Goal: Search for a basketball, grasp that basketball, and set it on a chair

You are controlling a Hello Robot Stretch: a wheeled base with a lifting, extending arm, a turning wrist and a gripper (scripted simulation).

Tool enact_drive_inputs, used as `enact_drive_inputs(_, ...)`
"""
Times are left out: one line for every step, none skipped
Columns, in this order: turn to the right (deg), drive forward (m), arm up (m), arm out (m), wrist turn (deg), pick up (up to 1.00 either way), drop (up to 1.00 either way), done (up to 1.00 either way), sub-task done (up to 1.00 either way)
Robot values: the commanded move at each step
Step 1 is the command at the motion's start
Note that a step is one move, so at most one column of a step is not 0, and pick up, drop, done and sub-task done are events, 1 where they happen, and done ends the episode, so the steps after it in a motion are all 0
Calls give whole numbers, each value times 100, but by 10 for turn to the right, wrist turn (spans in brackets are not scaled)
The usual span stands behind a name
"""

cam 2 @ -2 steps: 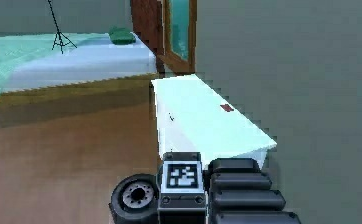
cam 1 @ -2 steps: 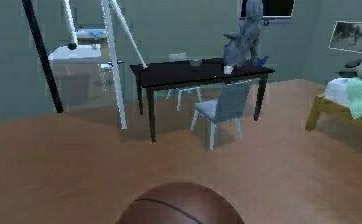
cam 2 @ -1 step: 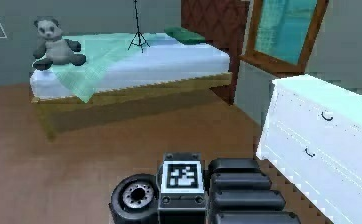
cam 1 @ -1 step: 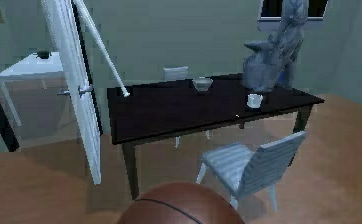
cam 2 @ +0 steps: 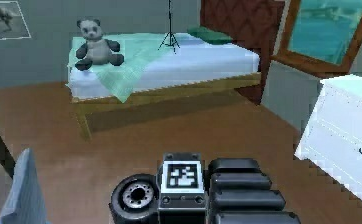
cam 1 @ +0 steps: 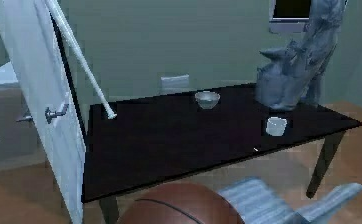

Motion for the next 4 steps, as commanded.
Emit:
enact_drive_inputs(-450,0,0,0,0,0,0,0,0)
enact_drive_inputs(-330,0,0,0,0,0,0,0,0)
enact_drive_inputs(0,0,0,48,0,0,0,0,0)
enact_drive_inputs(0,0,0,0,450,0,0,0,0)
